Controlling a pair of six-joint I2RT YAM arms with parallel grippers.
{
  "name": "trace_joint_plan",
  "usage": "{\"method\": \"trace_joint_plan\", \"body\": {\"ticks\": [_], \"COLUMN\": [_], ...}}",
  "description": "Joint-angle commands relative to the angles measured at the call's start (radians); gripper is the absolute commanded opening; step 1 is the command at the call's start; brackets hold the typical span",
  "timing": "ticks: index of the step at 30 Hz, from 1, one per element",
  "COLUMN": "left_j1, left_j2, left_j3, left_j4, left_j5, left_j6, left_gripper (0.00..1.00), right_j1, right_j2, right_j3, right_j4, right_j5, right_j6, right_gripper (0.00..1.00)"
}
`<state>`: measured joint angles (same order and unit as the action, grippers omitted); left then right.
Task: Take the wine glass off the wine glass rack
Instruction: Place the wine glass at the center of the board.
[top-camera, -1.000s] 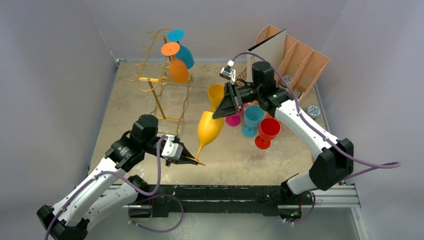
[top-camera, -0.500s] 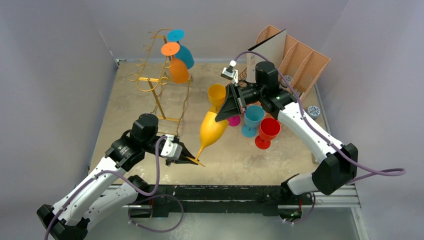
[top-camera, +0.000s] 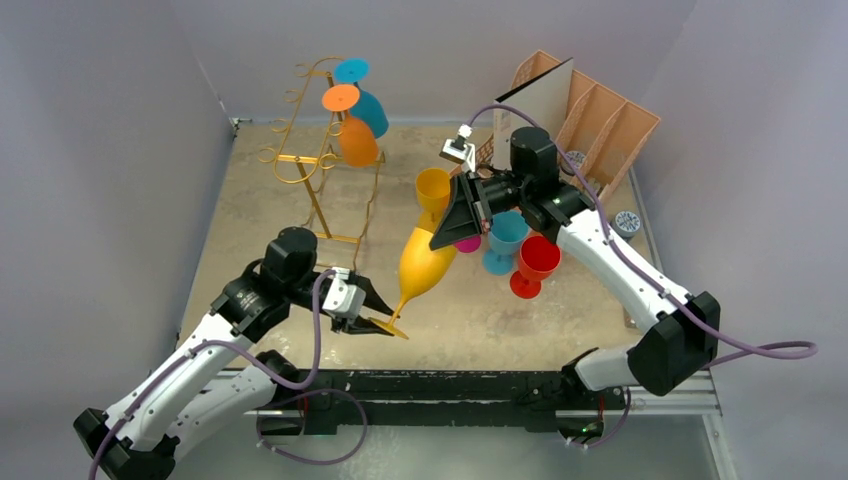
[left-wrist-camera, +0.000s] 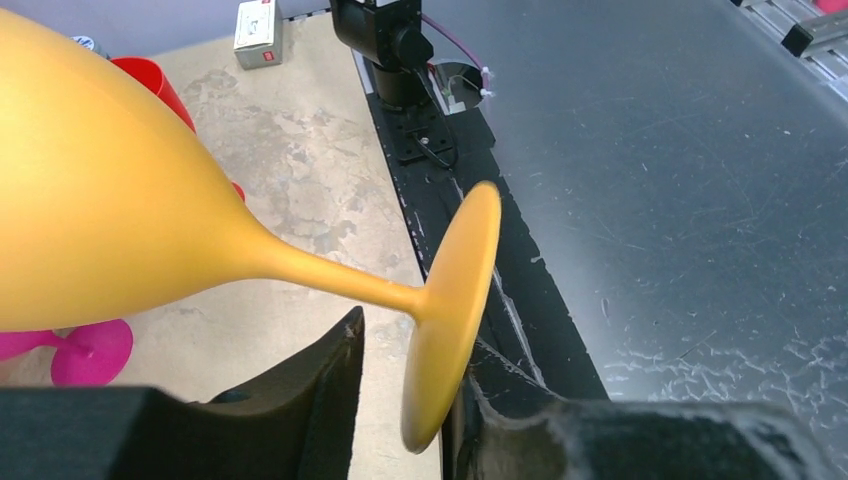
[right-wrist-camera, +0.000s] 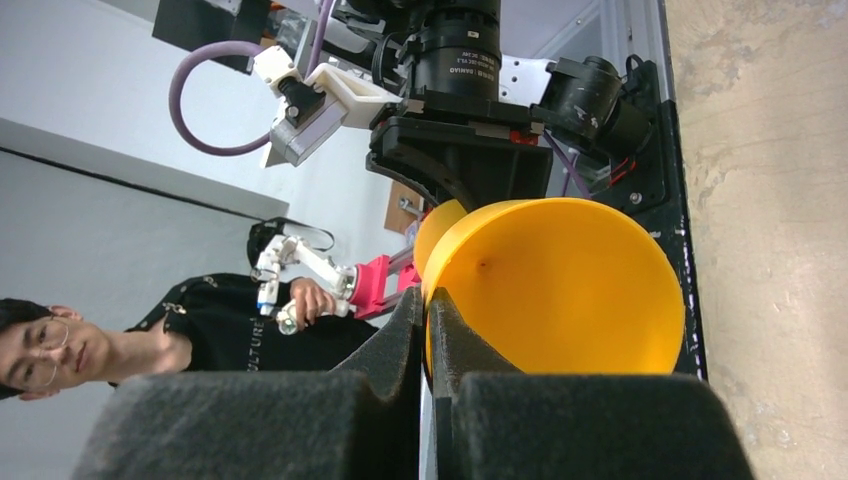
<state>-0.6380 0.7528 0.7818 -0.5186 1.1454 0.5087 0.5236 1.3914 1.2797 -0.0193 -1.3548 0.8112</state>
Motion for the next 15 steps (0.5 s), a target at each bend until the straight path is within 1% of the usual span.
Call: {"method": "trace_joint_plan", "body": {"ticks": [1,6,9,11,12,13,15], "left_j1": [0.003,0.002,0.002,0.003,0.003,0.002,0.003], "left_j2": [-0.017,-0.039,-0.046,-0.046,-0.053,-0.064,-0.095], "left_j3": [0.037,0.054,0.065,0.081,0.089,0.093,0.093], "left_j4": [0.038,-0.019,-0.053,-0.082,-0.092,-0.094,-0.078], "left_j5": [-0.022,-0.063,-0.072,-0.074,-0.075,-0.076,-0.082], "left_j6": [-0.01,0.011,0.022,0.029,0.031,0.029,0.008], "left_gripper": [0.33,0.47,0.51,0.61,0.68,0.73,0.77], "right_j1": [0.018,0.018,0.018,0.018,0.018,0.018,0.018], "right_j2": [-0.028,-0.033,-0.041,-0.048,-0.053,-0.06,-0.076], "right_j3": [-0.007,0.005,0.012,0.025,0.033,0.043,0.063], "right_j4": [-0.023,-0.091,-0.113,-0.157,-0.193,-0.233,-0.33], "right_j5": [-0.009,0.01,0.031,0.061,0.082,0.105,0.155], "right_j6": [-0.059,-0.106,-0.119,-0.136,-0.156,-0.183,-0.259], "right_gripper": [0.0,0.0,0.0,0.0,0.0,0.0,0.0]}}
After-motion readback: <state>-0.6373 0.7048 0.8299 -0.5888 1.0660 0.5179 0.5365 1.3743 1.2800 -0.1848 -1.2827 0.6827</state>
